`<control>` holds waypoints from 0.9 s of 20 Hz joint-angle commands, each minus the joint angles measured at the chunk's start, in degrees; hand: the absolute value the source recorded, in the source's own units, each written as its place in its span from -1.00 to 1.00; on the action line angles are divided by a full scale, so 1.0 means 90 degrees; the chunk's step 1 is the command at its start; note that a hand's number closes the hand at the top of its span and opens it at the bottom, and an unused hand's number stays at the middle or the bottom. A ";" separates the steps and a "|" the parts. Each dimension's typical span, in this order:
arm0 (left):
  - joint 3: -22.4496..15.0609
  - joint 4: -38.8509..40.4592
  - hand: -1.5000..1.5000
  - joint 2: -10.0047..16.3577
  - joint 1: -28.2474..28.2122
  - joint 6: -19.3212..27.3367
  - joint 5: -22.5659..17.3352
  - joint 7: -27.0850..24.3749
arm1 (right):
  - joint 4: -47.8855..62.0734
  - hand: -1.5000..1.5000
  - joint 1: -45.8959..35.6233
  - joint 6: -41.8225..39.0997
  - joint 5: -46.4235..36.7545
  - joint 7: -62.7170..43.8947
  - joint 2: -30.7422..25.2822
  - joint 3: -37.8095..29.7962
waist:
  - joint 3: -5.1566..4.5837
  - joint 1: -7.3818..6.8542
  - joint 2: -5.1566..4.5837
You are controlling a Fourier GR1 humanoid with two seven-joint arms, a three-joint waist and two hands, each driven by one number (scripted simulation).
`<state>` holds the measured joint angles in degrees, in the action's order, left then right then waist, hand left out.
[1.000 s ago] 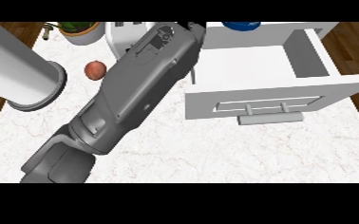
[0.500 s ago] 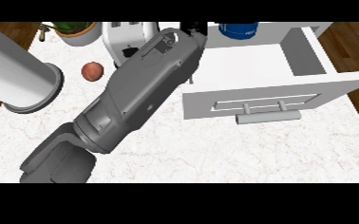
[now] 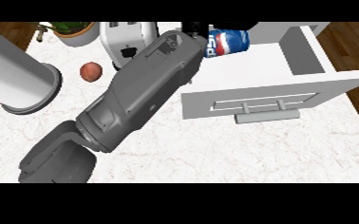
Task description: Pick up the can, place it into the drawer and close the drawer
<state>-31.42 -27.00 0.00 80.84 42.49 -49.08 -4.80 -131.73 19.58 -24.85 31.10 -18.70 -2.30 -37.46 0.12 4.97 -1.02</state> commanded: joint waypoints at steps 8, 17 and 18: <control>-0.0411 0.0230 -1.00 0.0000 0.0038 0.0359 -0.0510 -0.0403 | -0.0095 -1.00 -0.0220 0.0128 0.0038 -0.0272 -0.0198 0.0036 | -0.0001 0.0110 -0.0033; -0.0162 0.0025 -1.00 0.0000 -0.0116 0.0105 -0.0910 -0.0952 | -0.0765 -1.00 -0.0446 -0.0372 -0.1540 0.0848 -0.0377 -0.0157 | -0.0011 -0.0092 -0.0033; -0.0172 0.0054 -1.00 0.0000 -0.0136 0.0079 -0.0893 -0.1019 | -0.0466 -1.00 -0.0456 -0.0641 -0.1545 0.1219 -0.0356 -0.0152 | -0.0003 -0.0144 -0.0001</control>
<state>-33.45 -26.23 0.00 79.85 44.02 -56.33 -12.10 -133.80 16.64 -28.31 24.29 -11.85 -4.67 -38.60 0.09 4.83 -1.18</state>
